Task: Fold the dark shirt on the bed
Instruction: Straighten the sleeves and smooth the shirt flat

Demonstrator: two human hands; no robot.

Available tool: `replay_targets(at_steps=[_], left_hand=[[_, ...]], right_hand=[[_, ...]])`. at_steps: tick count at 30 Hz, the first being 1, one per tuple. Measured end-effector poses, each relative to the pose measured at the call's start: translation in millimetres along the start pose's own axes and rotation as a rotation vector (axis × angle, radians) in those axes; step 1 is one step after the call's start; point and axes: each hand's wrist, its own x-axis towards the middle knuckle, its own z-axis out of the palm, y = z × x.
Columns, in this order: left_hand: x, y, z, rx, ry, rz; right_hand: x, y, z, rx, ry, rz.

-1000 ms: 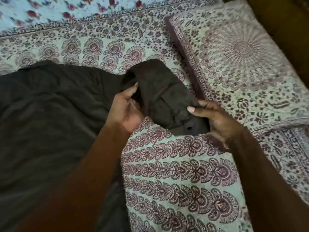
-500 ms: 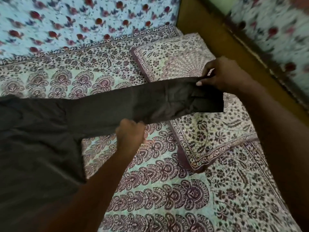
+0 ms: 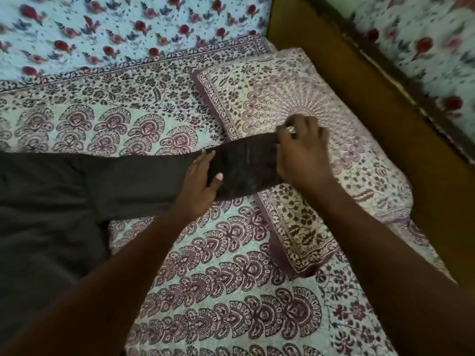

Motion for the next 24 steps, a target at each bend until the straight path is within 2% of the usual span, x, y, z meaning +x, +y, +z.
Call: replay_targets(at_steps=[2,3,5,7,9,11,14,17,19,21,24], left_hand=[[-9.6,-10.7,-13.0,0.118,0.134,0.014],[-17.9,-19.5,-23.4,0.196,0.188,0.0],[-35.5,-45.9,-52.4,0.365,0.281,-0.04],[-52.0,-78.5,-85.2,0.513,0.342,-0.099],[-69.5,-117.3,-119.1,0.627,0.391,-0.205],[-86.9,-153.7,-150.5,0.701,0.47,-0.321],[-105.7,-202.0,-179.8,0.681,0.525,-0.496],[-113.5,-235.3,-181.1,0.644,0.428,-0.497],[-116.2,-248.1,-175.7,0.663,0.433,-0.477],[-115.7,-251.6,-171.1,0.666,0.47,-0.47],[-114.6,-251.8,-172.3,0.678,0.503,-0.462]], right_hand=[[-8.0,-36.7,17.1,-0.034,-0.148,-0.259],[-10.6,-55.2,24.8,-0.05,-0.249,-0.303],[-11.3,-88.1,38.7,-0.088,-0.421,-0.253],[-8.8,-117.3,49.2,-0.099,-0.479,-0.193],[-2.1,-155.4,61.2,-0.086,-0.444,-0.198],[4.4,-202.1,70.4,0.036,-0.342,-0.248],[19.2,-287.2,82.6,0.266,-0.398,-0.384],[31.9,-368.7,99.1,0.386,-0.35,-0.493],[33.2,-407.2,121.8,0.438,-0.376,-0.486],[29.8,-416.1,148.4,0.4,-0.353,-0.415],[28.1,-383.0,168.7,0.291,-0.261,-0.297]])
